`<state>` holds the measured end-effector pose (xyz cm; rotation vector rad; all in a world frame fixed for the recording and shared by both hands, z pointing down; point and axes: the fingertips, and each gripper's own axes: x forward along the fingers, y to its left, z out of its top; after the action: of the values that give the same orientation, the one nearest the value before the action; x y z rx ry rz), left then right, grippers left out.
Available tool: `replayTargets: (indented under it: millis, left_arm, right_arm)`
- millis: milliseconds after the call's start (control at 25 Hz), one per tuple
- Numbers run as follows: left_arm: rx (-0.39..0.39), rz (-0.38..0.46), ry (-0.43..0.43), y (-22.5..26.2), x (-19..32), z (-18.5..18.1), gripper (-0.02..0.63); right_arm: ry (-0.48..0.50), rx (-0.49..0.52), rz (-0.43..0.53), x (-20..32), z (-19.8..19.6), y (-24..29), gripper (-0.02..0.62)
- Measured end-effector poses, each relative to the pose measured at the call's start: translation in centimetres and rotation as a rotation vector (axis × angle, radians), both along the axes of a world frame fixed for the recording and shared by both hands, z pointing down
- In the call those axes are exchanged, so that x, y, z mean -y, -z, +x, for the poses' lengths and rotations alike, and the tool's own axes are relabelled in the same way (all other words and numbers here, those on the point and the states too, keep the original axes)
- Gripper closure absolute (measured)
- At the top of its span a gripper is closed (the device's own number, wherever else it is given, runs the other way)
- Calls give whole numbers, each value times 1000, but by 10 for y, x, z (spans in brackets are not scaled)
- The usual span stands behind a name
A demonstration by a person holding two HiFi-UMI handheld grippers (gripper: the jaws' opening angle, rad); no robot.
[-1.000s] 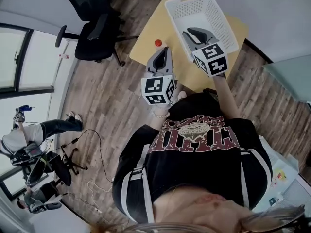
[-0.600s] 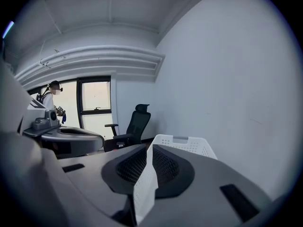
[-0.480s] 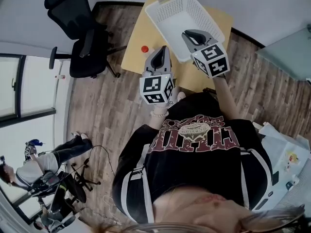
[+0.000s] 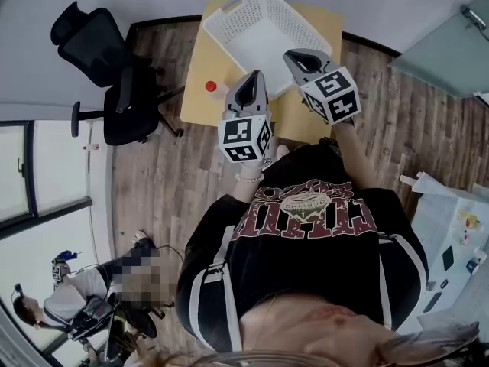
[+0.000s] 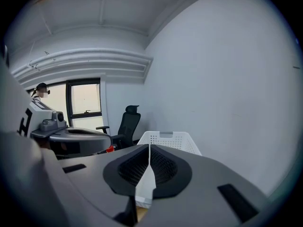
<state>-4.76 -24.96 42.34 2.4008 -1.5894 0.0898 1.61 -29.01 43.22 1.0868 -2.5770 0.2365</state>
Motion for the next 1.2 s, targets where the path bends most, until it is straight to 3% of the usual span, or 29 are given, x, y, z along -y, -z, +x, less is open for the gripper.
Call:
replayTargets:
  millis: [480,1200]
  left_arm:
    - [15,-1,-96,-2,0,31,560]
    - [25,-3,-124,-6,1,35,560]
  right_arm:
    - [-64,61,-8,-17,27,-3,577]
    - [-61,138,-6,-28,20,-6,578]
